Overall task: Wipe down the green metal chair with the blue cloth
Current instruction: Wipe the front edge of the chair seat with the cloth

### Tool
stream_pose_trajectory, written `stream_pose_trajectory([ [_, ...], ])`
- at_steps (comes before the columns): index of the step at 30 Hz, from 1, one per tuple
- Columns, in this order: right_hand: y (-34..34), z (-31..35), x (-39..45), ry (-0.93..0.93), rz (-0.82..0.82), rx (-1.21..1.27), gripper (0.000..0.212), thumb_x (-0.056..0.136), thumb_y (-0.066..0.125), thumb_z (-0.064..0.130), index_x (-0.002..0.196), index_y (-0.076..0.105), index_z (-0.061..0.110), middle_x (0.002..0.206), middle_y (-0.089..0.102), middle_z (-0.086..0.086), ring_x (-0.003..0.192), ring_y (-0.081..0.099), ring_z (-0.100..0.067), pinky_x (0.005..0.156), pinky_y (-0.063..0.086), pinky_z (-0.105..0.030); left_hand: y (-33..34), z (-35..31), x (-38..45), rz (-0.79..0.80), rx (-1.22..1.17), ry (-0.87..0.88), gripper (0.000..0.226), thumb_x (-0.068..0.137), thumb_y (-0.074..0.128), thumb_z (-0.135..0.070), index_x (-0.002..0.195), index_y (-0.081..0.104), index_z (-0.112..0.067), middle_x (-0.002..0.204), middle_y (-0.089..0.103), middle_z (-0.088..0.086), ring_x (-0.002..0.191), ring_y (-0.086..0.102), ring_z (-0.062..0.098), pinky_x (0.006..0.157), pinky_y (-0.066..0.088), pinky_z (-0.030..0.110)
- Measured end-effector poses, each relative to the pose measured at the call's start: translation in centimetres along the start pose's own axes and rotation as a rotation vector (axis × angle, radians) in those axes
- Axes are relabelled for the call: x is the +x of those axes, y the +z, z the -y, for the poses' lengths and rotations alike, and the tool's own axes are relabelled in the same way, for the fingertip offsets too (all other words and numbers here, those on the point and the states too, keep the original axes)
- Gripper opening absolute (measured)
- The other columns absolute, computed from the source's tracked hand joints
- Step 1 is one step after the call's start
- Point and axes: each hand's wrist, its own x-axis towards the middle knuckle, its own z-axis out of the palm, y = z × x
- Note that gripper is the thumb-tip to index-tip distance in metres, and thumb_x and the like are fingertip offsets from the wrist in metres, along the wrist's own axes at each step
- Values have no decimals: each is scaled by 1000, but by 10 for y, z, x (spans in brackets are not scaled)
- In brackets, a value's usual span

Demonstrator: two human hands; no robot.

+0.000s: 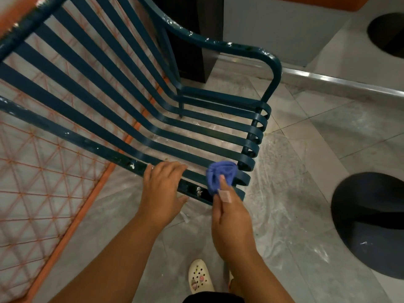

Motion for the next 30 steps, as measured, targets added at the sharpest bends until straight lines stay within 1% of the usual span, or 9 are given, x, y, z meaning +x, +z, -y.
stream_pose_trajectory([
  [2,22,-6,7,-196,-34,-84,49,98,46,25,145,35,23,140,49,-7,118,55,-22,93,47,-26,4,9,-6,-55,-49,-53,85,64,86,-37,138,45,-24,142,47,0,136,35,23,115,19,46],
  [5,48,-16,17,-359,-18,-237,64,89,62,13,146,33,18,153,30,-14,139,32,-29,104,41,-49,7,20,-13,-91,-88,-98,86,63,88,-26,137,46,-18,139,49,4,132,40,25,111,31,49],
  [7,57,-19,18,-422,47,-412,76,85,66,15,149,26,24,157,17,-11,144,19,-30,110,30,-54,8,25,-18,-131,-131,-110,81,67,84,-17,138,45,-16,138,50,6,131,42,26,109,33,49],
  [11,66,-14,22,-442,118,-663,81,81,68,33,148,23,37,152,33,-11,131,42,-39,101,36,-57,9,36,-29,-216,-222,-176,69,73,73,-4,137,46,-13,136,51,7,128,43,27,108,33,44],
  [14,70,-5,35,-422,103,-824,77,81,66,32,148,27,28,121,56,-15,99,54,-35,81,44,-51,11,43,-37,-228,-262,-217,68,74,71,-2,136,47,-14,134,52,7,126,43,27,106,33,43],
  [17,67,9,48,-405,157,-922,58,93,46,27,146,24,15,114,55,-15,99,52,-33,83,42,-47,11,49,-44,-216,-278,-267,65,77,69,-5,137,46,-16,136,51,5,128,41,24,106,30,40],
  [22,55,18,64,-428,302,-857,34,96,45,27,126,41,14,120,54,-11,109,53,-30,94,41,-44,14,53,-50,-200,-324,-299,63,79,67,-7,137,46,-16,136,50,5,129,40,23,108,28,39],
  [25,47,17,79,-376,361,-717,31,98,41,43,115,49,18,105,63,-6,91,59,-22,79,49,-37,12,53,-50,-185,-351,-325,62,81,65,-8,138,44,-18,138,48,3,130,37,22,109,27,38],
  [30,30,18,107,42,707,-245,37,98,31,54,87,56,29,88,59,-1,85,56,-19,79,43,-35,11,53,-47,-177,-368,-323,62,83,64,-12,139,42,-22,139,46,1,132,34,19,110,27,37],
])
